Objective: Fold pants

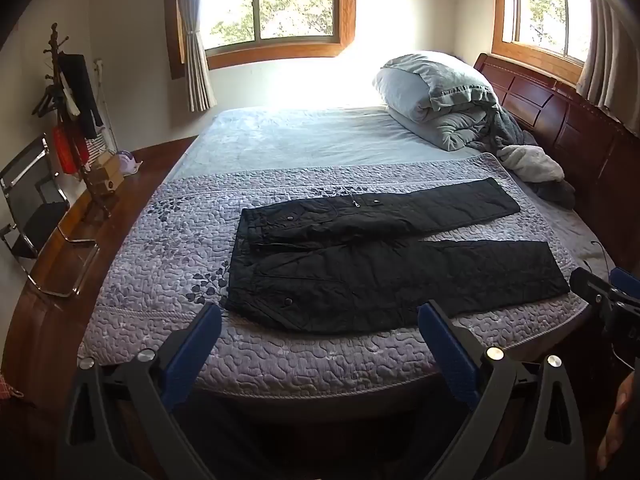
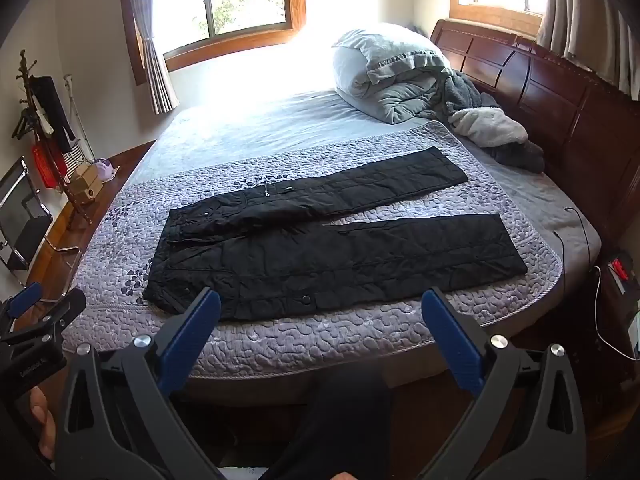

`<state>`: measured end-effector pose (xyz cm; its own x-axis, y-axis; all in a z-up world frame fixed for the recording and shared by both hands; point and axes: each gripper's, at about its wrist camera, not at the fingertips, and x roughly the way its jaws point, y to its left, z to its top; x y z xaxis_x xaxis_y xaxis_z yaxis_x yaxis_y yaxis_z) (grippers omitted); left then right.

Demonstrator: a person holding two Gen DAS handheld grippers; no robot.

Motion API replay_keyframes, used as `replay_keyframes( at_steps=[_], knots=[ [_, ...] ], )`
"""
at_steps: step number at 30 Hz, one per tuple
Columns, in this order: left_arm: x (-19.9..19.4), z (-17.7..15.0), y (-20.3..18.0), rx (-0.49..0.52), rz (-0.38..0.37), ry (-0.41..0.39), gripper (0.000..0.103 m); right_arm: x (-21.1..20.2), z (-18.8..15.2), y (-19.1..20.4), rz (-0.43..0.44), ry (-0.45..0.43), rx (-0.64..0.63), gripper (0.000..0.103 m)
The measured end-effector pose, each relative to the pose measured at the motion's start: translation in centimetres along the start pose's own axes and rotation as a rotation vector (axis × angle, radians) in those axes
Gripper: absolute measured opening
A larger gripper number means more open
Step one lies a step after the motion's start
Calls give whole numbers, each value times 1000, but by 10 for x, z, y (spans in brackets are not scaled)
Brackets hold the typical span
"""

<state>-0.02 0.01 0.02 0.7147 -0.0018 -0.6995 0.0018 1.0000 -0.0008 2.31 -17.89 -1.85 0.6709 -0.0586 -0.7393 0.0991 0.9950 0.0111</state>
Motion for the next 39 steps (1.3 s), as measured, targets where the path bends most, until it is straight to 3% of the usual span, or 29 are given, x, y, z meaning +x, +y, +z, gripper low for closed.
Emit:
replay_keyframes(
  at_steps=[39],
  knots=[
    [4,0,-2,-6,0,16,99,3,1,-5,-15,7,0,101]
  ],
)
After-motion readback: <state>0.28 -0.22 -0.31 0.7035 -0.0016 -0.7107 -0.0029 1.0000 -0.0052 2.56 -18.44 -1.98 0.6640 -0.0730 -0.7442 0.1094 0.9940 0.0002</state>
